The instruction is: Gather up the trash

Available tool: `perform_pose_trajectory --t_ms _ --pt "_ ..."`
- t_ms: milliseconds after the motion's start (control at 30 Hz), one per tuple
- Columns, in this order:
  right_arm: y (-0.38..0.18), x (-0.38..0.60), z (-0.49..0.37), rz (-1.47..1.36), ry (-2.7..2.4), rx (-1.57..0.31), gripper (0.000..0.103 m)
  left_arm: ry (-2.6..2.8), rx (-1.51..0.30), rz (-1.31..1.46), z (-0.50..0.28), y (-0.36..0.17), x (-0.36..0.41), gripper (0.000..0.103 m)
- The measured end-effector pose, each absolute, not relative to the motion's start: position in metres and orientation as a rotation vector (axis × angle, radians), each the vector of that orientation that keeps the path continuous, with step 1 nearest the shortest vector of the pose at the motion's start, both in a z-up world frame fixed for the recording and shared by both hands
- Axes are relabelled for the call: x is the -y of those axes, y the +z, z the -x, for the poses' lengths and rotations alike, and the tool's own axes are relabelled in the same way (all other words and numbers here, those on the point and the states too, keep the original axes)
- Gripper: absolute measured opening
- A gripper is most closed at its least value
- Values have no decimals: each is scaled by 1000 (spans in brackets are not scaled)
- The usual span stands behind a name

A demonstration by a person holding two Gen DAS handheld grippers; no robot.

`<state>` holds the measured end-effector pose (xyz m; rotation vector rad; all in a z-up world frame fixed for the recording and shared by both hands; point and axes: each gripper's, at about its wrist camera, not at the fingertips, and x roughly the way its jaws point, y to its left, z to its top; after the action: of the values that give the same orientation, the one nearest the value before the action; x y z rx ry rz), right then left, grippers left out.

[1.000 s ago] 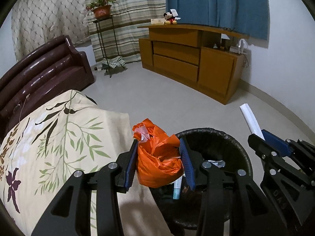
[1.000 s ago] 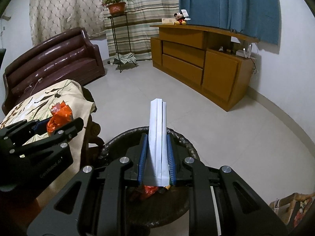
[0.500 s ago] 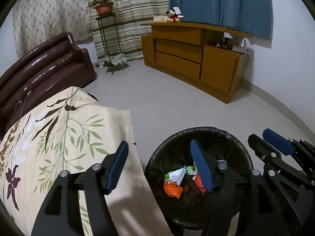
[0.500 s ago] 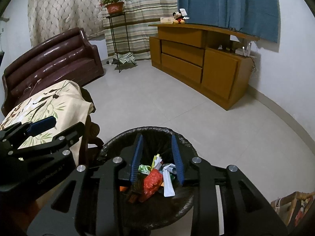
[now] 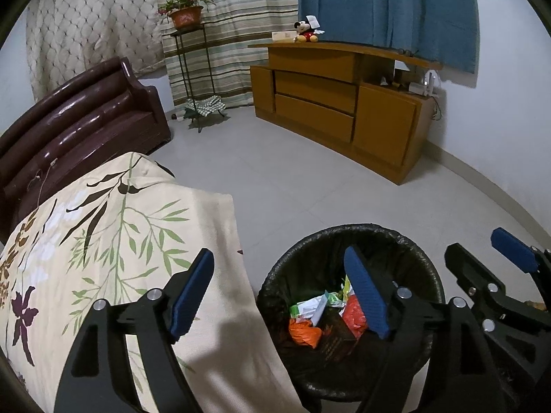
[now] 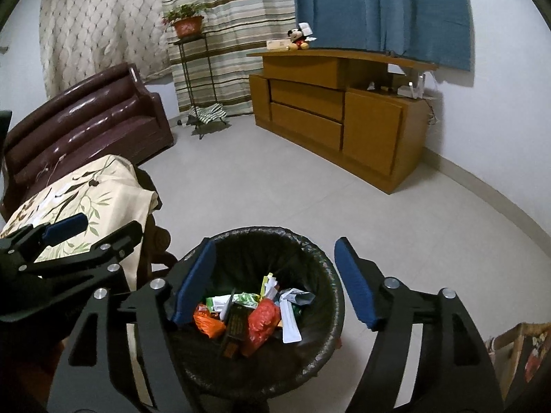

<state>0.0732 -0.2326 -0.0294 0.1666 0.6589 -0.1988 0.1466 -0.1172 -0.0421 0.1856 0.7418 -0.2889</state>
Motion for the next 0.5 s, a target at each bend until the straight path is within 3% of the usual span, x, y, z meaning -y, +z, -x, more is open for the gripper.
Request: perform_pose_trajectory --t_ms 233,500 --pt "-23 241 -58 -212 -275 -605 85 -289 -742 -171 -143 -42 112 77" --pt "-22 238 -47 -247 -294 -631 87 -284 -711 -167 -131 -33 103 79"
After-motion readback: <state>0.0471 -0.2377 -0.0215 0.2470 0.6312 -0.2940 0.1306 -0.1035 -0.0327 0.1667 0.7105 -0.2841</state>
